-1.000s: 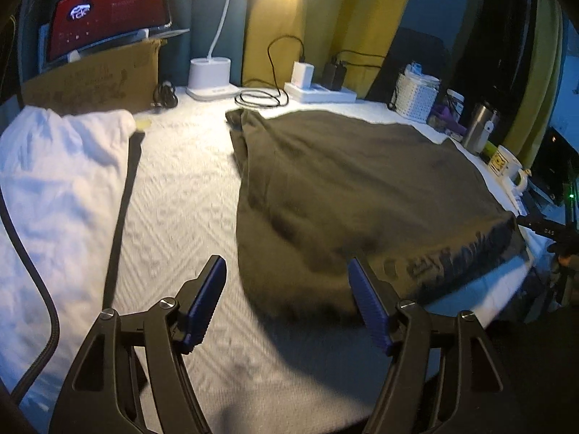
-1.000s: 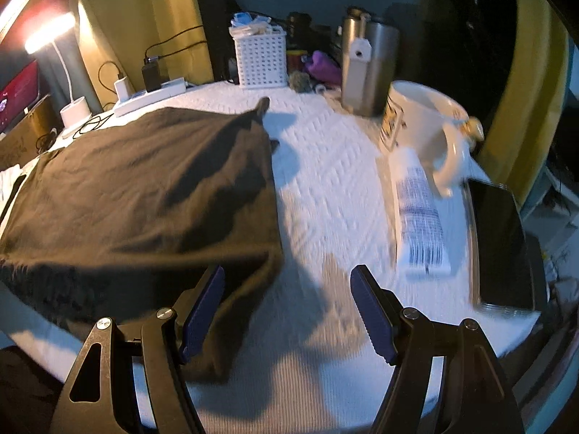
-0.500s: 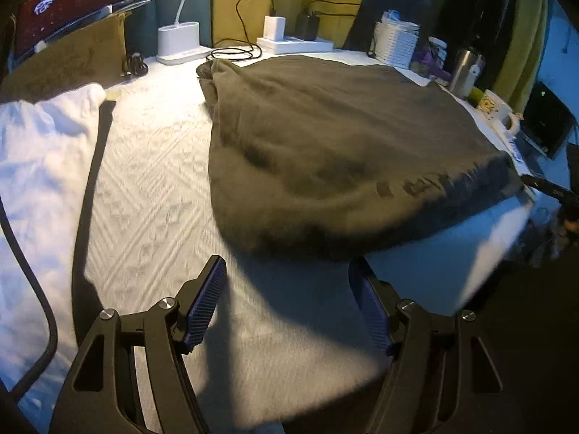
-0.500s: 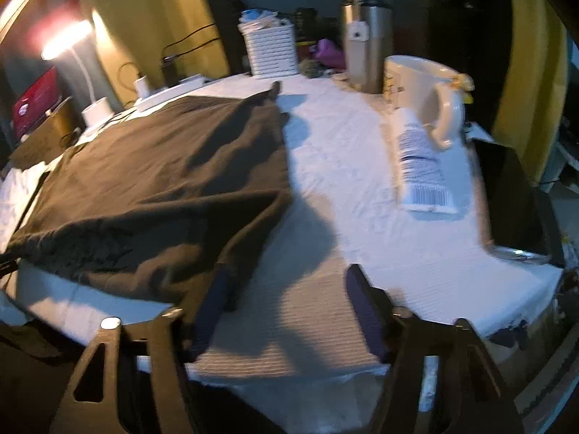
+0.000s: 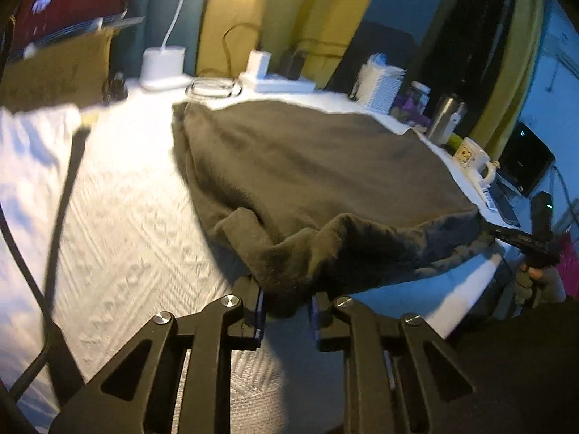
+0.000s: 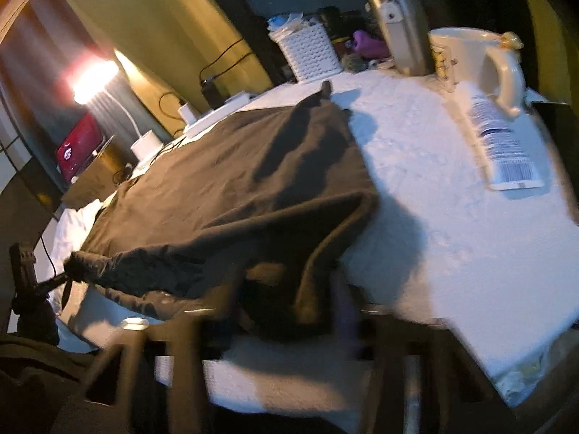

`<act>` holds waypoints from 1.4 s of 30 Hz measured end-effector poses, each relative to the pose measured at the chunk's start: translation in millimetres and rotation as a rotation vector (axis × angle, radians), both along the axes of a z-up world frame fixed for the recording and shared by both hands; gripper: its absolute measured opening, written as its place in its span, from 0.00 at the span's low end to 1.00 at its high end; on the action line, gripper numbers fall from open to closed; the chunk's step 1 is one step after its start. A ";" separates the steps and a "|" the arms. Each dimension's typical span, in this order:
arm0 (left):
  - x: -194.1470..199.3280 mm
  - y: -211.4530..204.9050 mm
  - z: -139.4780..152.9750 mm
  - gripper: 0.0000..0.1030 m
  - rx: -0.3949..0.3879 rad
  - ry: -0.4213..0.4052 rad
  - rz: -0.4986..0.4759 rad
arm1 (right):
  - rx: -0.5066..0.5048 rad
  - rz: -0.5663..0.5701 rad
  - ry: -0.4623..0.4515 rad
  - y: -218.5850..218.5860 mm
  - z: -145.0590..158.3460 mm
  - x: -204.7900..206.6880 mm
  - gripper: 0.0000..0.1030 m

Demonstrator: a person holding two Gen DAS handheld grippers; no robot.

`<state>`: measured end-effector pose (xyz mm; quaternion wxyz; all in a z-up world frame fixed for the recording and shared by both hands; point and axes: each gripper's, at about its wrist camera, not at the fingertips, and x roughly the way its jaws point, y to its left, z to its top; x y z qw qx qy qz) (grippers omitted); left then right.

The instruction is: Fold small clothes

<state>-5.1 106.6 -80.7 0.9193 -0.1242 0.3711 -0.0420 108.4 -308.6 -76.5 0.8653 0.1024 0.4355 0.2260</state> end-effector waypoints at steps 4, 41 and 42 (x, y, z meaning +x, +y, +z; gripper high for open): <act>-6.1 -1.1 27.9 0.12 0.033 -0.043 -0.015 | -0.006 -0.003 -0.054 -0.1 20.9 4.9 0.06; -41.3 34.9 9.6 0.17 0.004 0.074 0.049 | -0.432 -0.118 -0.068 -24.8 20.6 -27.7 0.06; -37.1 32.0 8.1 0.24 0.000 0.074 0.046 | -0.426 -0.128 -0.069 -29.6 21.2 -29.6 0.06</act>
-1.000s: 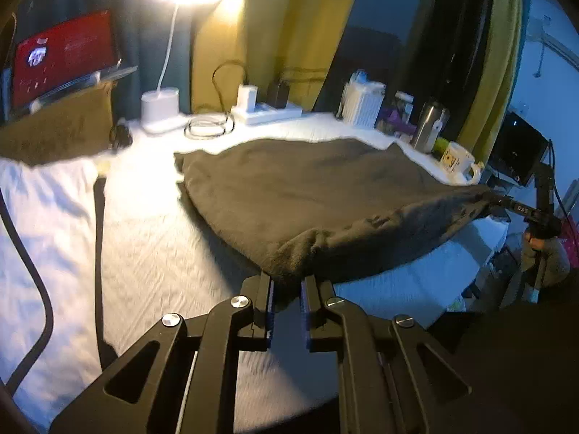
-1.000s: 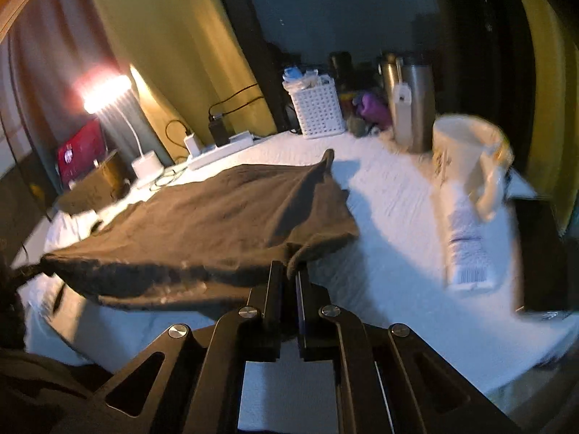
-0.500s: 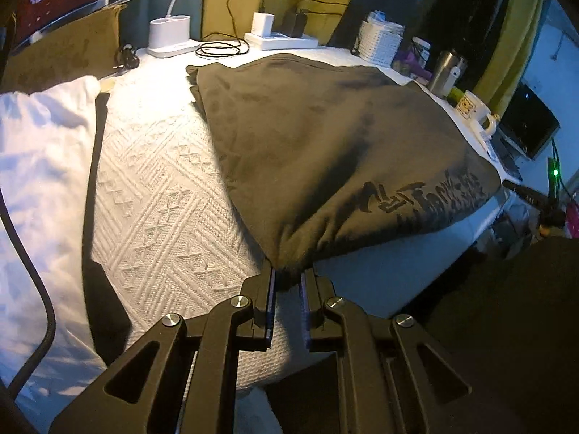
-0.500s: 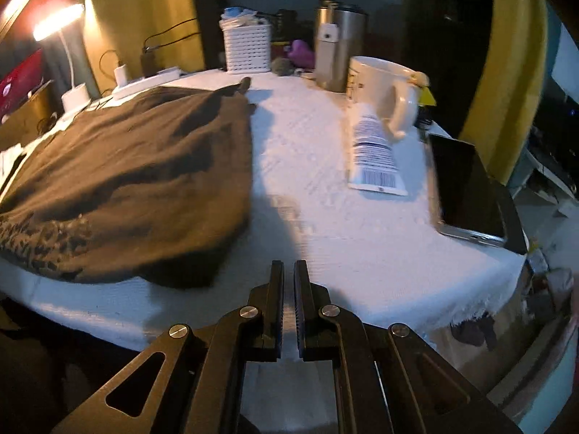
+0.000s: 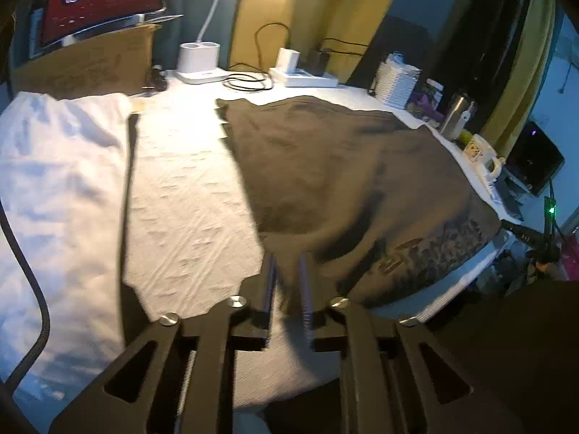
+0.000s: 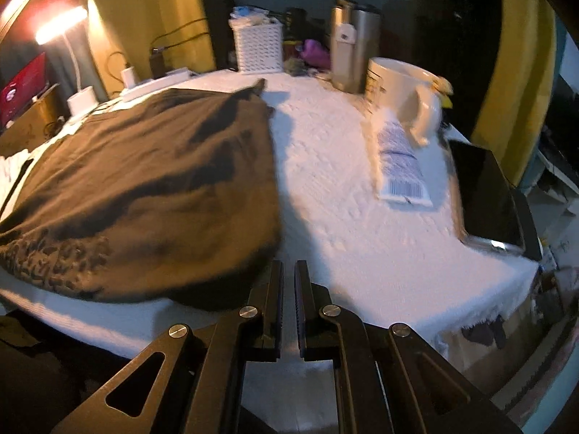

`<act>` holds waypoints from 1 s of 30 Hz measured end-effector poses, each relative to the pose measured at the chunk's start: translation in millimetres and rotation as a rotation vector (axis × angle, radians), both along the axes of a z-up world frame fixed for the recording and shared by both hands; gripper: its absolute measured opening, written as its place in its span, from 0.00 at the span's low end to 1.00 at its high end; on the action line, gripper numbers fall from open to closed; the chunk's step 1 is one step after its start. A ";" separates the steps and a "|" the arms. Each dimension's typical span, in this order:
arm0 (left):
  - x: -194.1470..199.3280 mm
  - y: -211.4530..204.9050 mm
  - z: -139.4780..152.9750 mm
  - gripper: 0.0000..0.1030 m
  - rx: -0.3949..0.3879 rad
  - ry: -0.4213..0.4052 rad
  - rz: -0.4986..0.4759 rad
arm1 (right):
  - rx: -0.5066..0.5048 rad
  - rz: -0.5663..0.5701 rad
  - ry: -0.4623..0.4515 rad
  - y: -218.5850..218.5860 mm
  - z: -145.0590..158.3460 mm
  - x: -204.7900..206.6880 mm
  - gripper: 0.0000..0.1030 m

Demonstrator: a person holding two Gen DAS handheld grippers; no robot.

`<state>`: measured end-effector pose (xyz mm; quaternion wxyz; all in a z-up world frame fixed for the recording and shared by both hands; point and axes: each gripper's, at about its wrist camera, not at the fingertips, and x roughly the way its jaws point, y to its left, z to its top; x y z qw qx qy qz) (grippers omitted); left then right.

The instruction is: Fold small clothes

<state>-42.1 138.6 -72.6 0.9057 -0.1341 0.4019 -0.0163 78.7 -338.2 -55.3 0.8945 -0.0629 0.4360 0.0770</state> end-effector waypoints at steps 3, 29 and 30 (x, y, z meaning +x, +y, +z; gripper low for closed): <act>13.7 -12.1 -8.3 0.49 -0.024 0.007 -0.024 | 0.030 -0.007 -0.009 -8.5 4.2 -3.4 0.06; 29.5 -27.5 -36.8 0.49 0.068 0.095 0.005 | 0.154 0.009 -0.041 0.1 -11.7 3.4 0.61; 29.3 -27.5 -36.9 0.49 0.069 0.094 0.005 | 0.190 0.009 -0.037 0.0 -12.2 6.2 0.54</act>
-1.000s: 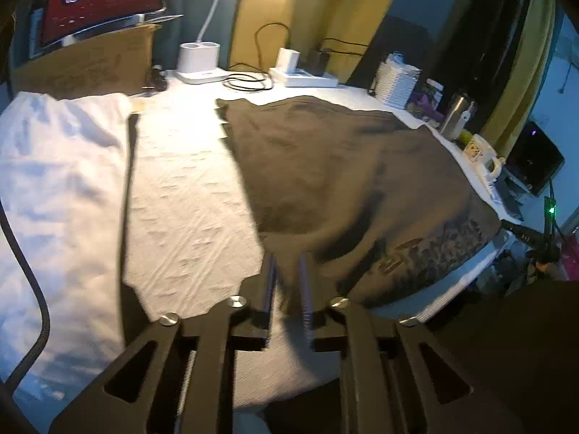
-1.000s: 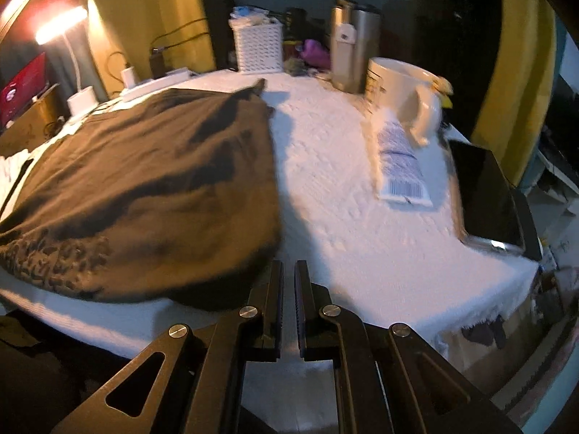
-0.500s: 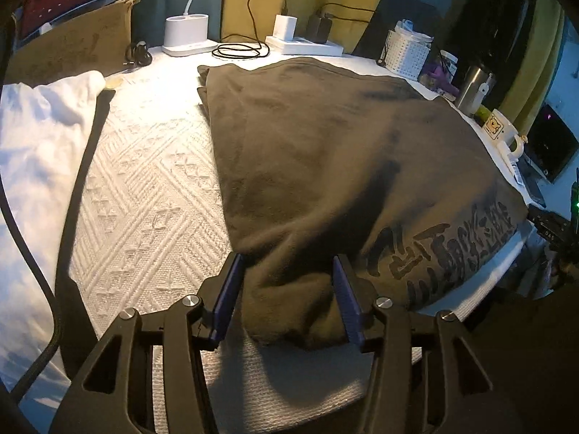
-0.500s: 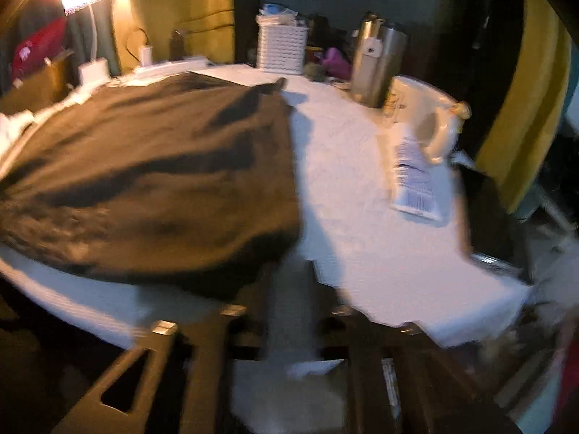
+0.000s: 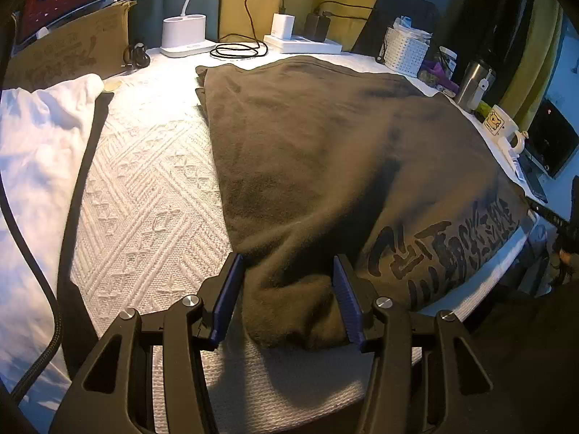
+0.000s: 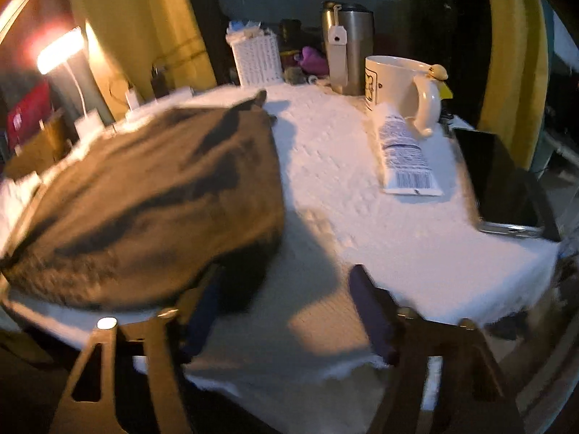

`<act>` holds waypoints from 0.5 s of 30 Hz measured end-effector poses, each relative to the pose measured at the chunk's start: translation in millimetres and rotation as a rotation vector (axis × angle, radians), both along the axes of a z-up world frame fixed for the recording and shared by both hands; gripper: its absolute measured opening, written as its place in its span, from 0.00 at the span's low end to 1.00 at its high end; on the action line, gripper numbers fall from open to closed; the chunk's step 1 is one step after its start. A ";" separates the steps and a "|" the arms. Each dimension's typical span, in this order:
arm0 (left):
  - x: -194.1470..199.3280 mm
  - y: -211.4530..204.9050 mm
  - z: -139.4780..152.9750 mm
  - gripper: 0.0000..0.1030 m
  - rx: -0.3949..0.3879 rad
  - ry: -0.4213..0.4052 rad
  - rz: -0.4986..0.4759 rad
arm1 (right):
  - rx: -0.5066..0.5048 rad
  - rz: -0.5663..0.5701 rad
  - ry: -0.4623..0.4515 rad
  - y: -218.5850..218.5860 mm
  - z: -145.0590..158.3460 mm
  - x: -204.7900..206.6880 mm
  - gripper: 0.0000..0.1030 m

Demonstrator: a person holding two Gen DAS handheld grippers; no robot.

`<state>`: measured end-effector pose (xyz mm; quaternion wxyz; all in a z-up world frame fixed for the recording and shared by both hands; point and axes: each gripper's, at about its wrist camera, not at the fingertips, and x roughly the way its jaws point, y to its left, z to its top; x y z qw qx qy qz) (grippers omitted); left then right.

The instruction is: Fold small clothes

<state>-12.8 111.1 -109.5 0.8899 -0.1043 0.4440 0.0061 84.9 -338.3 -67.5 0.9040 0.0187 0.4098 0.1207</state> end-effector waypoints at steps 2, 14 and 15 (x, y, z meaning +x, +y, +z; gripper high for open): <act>-0.2 -0.8 -0.1 0.49 0.002 -0.001 0.000 | -0.003 0.003 -0.010 5.7 -1.1 5.2 0.52; -2.6 -1.4 -1.5 0.49 0.003 -0.015 0.000 | -0.226 0.040 -0.012 34.6 -1.1 -10.3 0.05; -2.6 -1.1 -1.5 0.49 0.002 -0.017 0.002 | -0.237 0.034 -0.007 33.2 -0.9 -12.6 0.05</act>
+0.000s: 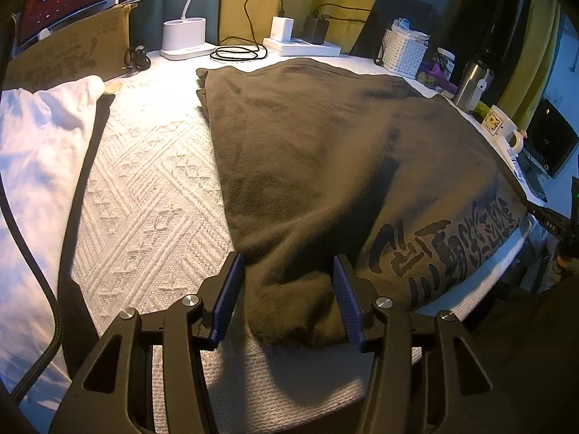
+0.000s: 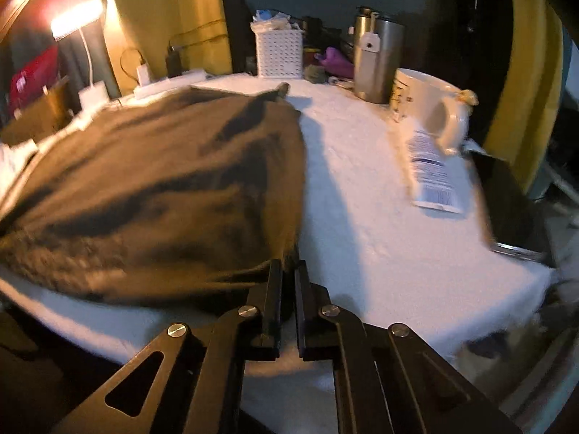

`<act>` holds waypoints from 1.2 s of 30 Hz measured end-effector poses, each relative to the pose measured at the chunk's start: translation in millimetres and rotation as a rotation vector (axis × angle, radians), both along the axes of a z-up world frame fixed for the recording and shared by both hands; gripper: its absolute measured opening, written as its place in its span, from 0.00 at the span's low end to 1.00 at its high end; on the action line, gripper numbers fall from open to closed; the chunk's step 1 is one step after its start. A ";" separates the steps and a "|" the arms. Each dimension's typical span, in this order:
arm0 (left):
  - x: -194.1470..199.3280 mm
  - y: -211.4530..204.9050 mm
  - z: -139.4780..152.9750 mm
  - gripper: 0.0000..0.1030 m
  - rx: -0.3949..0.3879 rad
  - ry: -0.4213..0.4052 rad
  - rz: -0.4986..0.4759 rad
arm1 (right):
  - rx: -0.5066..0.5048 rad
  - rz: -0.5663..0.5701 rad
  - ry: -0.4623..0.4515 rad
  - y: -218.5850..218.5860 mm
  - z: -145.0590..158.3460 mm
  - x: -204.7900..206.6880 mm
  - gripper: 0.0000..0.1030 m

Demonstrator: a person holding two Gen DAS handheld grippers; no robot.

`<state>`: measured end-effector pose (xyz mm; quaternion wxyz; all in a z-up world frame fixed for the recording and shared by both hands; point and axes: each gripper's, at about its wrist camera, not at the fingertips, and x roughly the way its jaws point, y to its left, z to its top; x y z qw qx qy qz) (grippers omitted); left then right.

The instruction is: Fold small clothes

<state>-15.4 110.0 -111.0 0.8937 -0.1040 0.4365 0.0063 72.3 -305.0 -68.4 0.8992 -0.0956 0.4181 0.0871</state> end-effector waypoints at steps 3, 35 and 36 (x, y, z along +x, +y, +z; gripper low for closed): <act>-0.1 0.9 0.3 0.49 -0.001 0.005 0.001 | -0.022 -0.007 -0.002 0.7 -0.6 -3.0 0.05; 200.4 97.7 9.2 0.48 0.075 0.004 0.102 | -0.023 -0.044 0.002 17.1 24.9 134.7 0.92; 203.0 96.5 7.9 0.37 0.080 0.007 0.090 | -0.018 -0.034 -0.001 20.9 25.3 145.5 0.92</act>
